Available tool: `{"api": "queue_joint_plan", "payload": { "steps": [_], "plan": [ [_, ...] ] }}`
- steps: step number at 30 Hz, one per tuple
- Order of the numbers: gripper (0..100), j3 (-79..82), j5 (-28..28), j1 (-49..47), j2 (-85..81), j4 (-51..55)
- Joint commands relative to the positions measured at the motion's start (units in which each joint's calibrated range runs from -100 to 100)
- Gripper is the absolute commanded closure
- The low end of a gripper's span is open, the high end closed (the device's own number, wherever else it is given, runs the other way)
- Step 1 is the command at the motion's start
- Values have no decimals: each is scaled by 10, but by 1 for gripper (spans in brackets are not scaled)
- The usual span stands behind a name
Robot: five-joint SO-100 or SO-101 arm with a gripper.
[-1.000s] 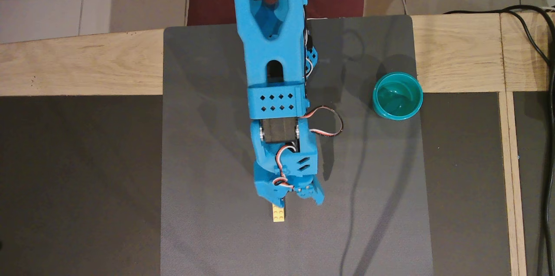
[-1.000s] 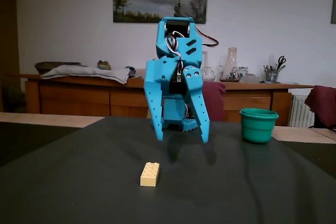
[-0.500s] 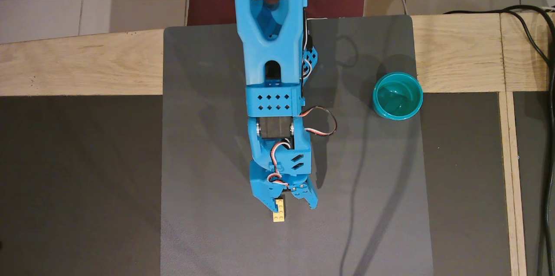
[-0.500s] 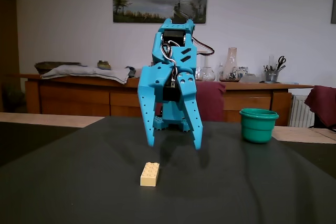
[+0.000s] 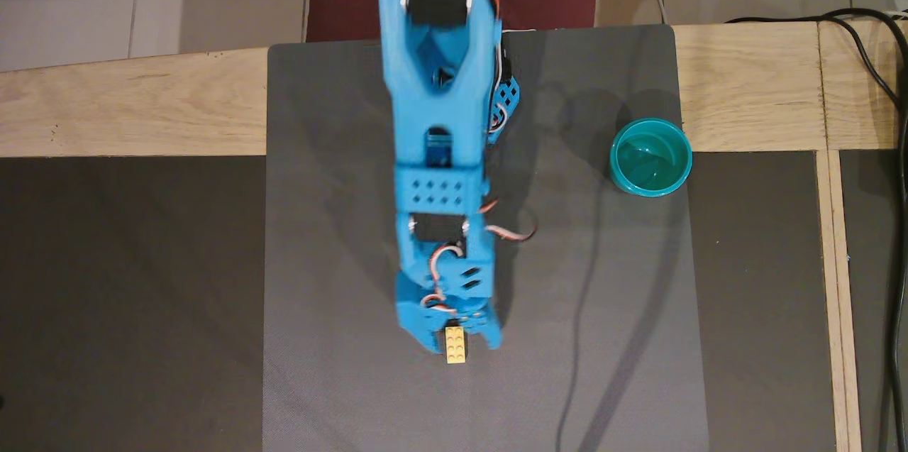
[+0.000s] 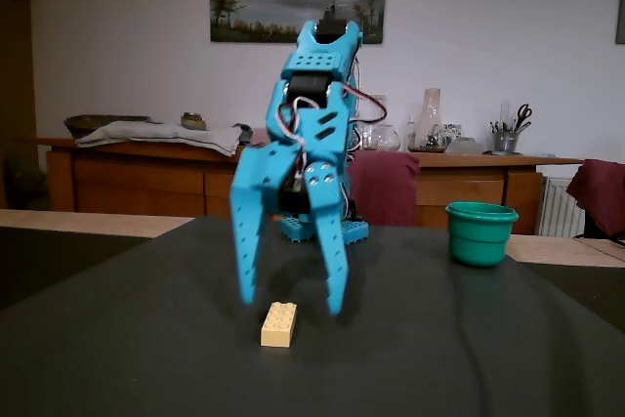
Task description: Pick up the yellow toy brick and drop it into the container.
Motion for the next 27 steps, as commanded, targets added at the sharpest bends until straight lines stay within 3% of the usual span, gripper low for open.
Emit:
{"api": "queue_joint_plan", "payload": {
  "steps": [1, 8, 14, 22, 27],
  "plan": [
    [76, -12, 3, 4, 44, -49],
    [77, -11, 11, 5, 85, -70],
    [99, -6, 9, 5, 84, -70],
    [100, -5, 8, 12, 83, -66],
    [100, -22, -26, 3, 62, -48]
  ]
}}
